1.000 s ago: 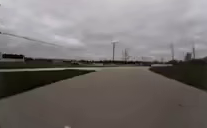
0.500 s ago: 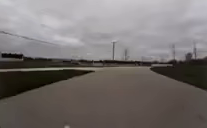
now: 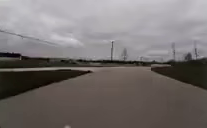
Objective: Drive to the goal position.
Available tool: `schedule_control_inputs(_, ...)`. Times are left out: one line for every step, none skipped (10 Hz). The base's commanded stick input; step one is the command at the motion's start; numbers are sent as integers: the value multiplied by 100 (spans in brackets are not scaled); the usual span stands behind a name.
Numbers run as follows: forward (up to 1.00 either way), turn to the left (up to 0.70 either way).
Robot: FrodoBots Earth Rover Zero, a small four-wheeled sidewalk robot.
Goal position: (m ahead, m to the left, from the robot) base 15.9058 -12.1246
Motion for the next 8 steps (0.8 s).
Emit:
schedule_control_inputs(100, 0)
schedule_control_inputs(100, 0)
schedule_control_inputs(100, 0)
schedule_control_inputs(100, 0)
schedule_control_inputs(100, 0)
schedule_control_inputs(100, 0)
schedule_control_inputs(100, 0)
schedule_control_inputs(100, 0)
